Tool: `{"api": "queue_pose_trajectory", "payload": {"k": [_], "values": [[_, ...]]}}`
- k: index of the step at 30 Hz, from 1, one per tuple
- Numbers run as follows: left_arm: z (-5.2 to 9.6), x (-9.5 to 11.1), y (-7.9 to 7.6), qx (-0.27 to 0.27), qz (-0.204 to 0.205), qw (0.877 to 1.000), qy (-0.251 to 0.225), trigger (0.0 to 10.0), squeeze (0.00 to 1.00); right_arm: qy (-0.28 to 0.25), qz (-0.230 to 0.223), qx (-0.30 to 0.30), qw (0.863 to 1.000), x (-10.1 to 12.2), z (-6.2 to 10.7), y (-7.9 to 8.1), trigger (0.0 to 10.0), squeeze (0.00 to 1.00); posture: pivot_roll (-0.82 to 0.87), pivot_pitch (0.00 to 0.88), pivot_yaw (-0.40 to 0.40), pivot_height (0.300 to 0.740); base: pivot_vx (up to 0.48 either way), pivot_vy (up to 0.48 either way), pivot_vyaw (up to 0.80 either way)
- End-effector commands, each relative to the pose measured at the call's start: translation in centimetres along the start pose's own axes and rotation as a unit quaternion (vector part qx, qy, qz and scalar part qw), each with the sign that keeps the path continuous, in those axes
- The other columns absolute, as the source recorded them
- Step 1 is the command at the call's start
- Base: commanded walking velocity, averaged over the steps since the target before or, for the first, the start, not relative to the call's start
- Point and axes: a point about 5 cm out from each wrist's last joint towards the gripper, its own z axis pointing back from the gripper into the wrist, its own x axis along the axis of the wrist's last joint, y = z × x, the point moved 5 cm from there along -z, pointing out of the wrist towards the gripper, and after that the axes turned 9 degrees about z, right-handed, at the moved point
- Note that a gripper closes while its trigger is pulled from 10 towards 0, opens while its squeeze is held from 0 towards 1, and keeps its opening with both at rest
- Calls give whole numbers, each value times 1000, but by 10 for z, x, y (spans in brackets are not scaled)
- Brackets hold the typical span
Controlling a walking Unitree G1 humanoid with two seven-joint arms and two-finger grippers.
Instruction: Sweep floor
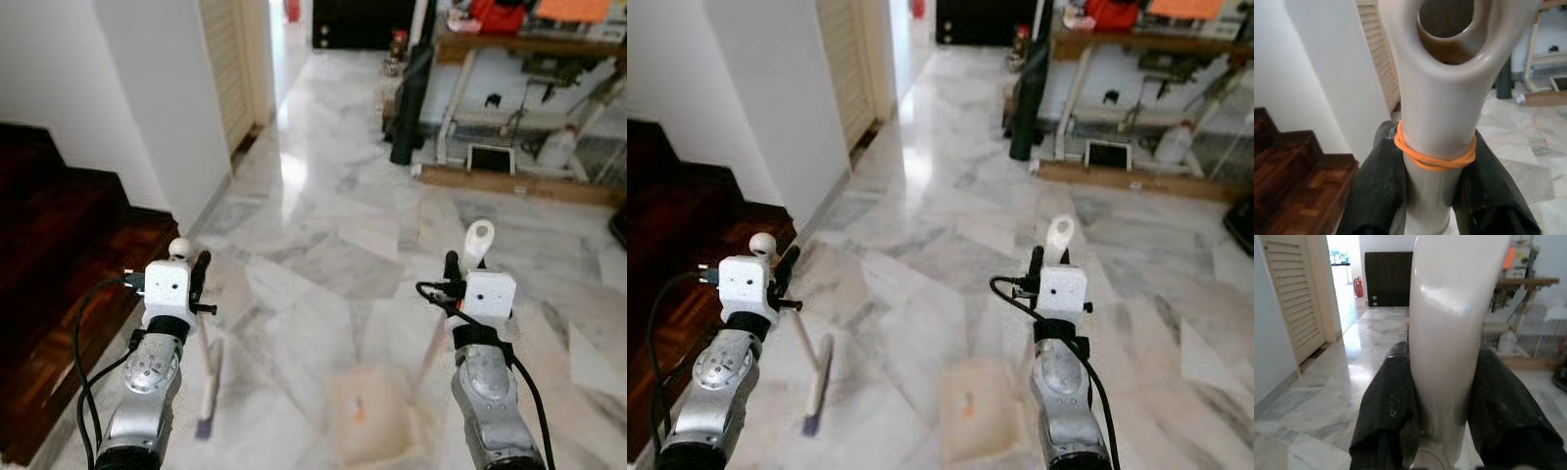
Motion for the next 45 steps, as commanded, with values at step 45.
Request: {"api": "queue_pose_trajectory", "payload": {"k": [45], "values": [[-6, 12, -12, -24, 7, 1000, -19, 10000, 0, -25, 5, -2, 1000, 14, -5, -2, 10000, 0, -5, 0, 50, 740, 307, 0, 0]]}}
